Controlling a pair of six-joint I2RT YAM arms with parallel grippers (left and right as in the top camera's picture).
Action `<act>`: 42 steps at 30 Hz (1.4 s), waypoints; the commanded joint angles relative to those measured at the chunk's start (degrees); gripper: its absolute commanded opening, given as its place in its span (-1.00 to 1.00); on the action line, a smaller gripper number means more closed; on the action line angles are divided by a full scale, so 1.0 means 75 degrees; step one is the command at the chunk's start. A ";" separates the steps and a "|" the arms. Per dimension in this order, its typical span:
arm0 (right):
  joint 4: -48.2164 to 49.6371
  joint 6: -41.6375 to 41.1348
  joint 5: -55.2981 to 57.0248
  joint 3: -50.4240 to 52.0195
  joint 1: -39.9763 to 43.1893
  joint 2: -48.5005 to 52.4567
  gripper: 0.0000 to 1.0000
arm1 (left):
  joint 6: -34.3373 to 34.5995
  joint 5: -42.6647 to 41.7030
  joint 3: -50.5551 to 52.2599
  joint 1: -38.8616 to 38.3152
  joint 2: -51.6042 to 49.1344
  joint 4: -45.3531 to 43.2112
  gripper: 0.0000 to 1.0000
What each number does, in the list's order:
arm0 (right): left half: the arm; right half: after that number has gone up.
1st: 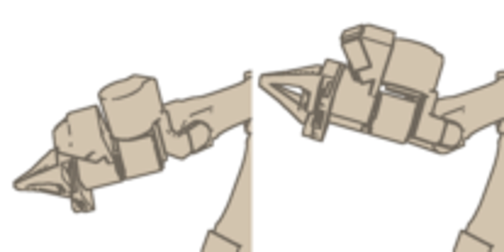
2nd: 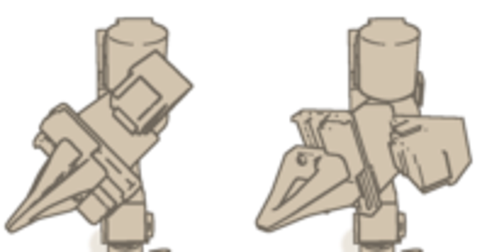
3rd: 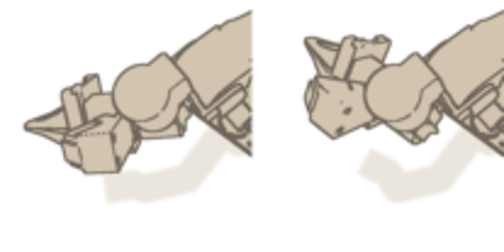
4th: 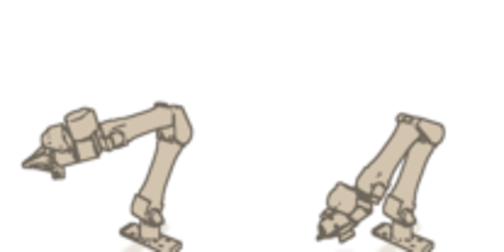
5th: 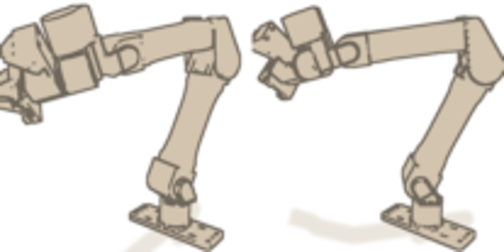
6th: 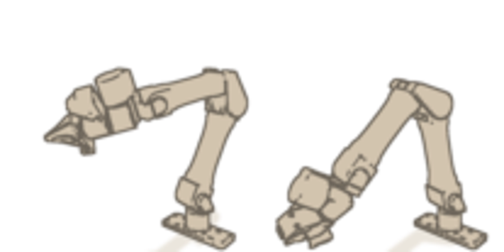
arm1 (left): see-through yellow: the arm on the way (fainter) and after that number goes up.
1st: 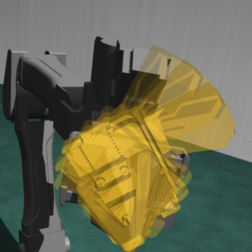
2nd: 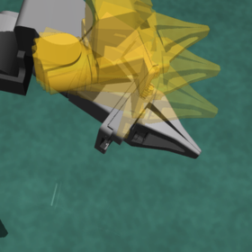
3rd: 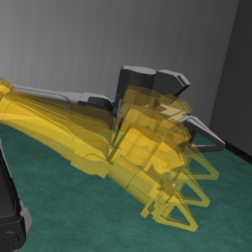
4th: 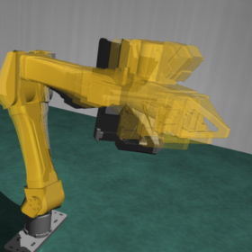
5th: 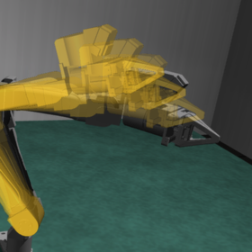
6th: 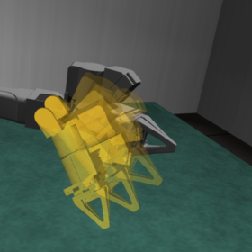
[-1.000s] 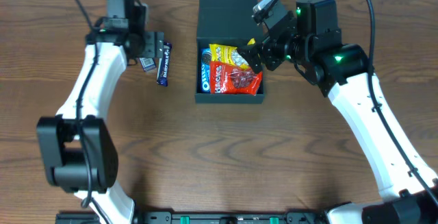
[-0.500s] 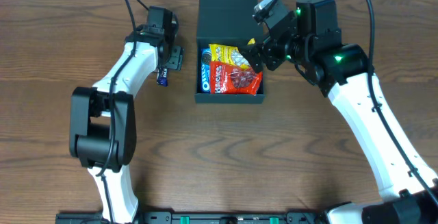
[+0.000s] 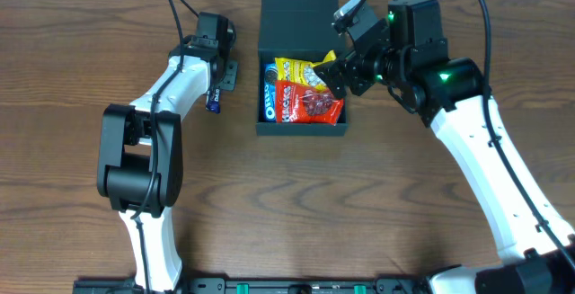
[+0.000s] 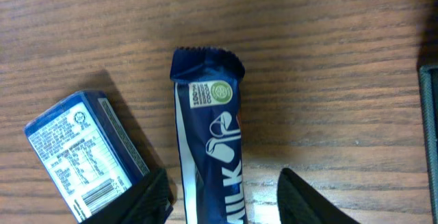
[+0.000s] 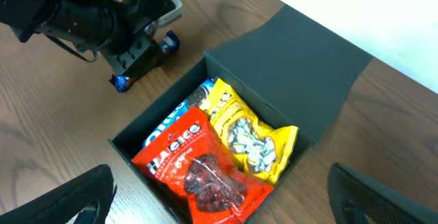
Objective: Pack container
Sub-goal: 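Reach the left gripper to the Dairy Milk bar and grasp it, then carry the Dairy Milk bar into the box's left side and release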
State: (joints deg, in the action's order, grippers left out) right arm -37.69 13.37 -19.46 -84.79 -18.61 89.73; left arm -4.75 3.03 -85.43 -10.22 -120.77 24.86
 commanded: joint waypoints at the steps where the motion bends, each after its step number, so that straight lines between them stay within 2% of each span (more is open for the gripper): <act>1: -0.0003 -0.0122 0.0023 -0.0038 0.0044 -0.0020 0.98 | -0.0055 0.0082 -0.0175 0.0085 -0.0114 -0.0134 -0.04; 9: 0.0006 -0.0122 0.0035 -0.0035 0.0044 -0.0020 0.98 | -0.0055 0.0073 -0.0175 0.0219 -0.0289 -0.0219 -0.14; 18: 0.0020 -0.0122 0.0227 -0.0038 0.0044 -0.0020 0.98 | -0.0020 0.0047 -0.0175 0.0210 -0.0484 -0.0213 -0.15; 26: 0.0023 -0.0122 0.0227 -0.0038 0.0044 -0.0020 0.99 | 0.0047 0.0050 -0.0175 0.0216 -0.0484 -0.0213 -0.64; 30: 0.0029 -0.0122 0.0262 -0.0038 0.0044 -0.0020 0.98 | 0.0096 0.0050 -0.0175 0.0216 -0.0484 -0.0213 -0.69; 33: 0.0044 -0.0169 0.0845 -0.0038 0.0047 -0.0020 0.99 | 0.0093 0.0052 -0.0178 0.0216 -0.0455 -0.0178 -0.73; 38: 0.0052 -0.1037 0.2095 -0.0038 0.0236 -0.0020 0.98 | 0.0242 0.0058 -0.0344 0.0210 -0.0137 0.0044 -0.88; 42: 0.0052 -0.1451 0.2565 -0.0038 0.0466 -0.0020 0.98 | 0.0297 0.0050 -0.0673 0.0195 0.0283 0.0367 -0.88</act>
State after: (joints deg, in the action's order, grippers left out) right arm -37.47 6.79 -5.32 -84.79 -16.49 89.73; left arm -3.60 3.03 -87.42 -8.73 -123.44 26.98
